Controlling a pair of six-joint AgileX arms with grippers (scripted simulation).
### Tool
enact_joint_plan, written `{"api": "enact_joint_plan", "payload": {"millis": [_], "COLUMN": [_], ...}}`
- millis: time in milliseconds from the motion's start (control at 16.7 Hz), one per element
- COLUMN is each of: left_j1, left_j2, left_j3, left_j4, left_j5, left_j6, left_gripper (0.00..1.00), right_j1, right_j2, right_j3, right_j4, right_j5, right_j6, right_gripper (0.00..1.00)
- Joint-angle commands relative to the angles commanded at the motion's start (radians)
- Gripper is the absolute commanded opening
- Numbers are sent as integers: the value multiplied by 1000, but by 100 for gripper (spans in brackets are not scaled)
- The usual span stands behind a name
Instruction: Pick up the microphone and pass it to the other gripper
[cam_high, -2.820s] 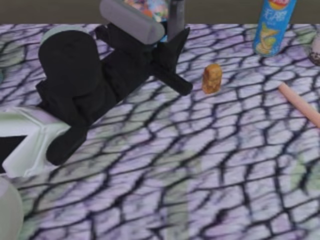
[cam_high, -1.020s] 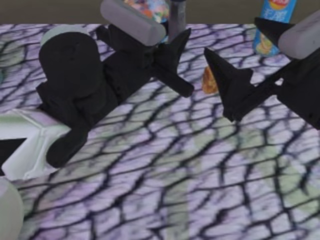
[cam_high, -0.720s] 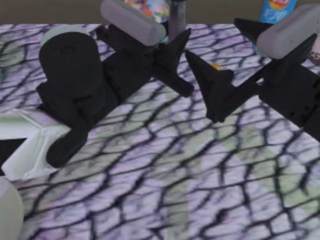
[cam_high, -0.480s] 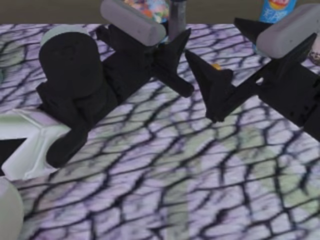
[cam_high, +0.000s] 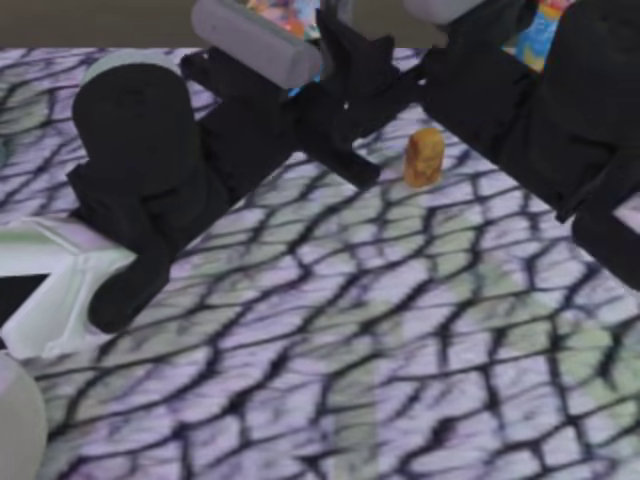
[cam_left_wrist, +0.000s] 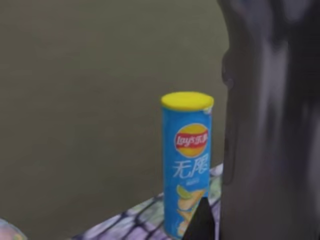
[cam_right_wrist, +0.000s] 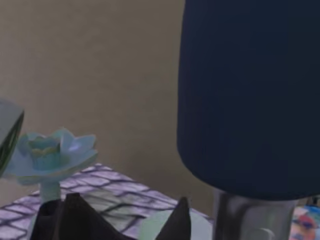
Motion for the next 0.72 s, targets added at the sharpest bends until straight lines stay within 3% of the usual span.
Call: {"api": "enact_joint_plan", "payload": {"millis": [420, 720], "left_j1": [0, 0], "left_j2": [0, 0], "left_j3": [0, 0], "left_j4": [0, 0], "left_j5": [0, 0], "left_j6": [0, 0], "left_gripper": [0, 0], "right_j1": [4, 4], "right_j2": [81, 81], "right_j3": [77, 77], "right_j4": [11, 11], "right_j5": [5, 5], "right_j6": [0, 0], "right_gripper": [100, 62]}}
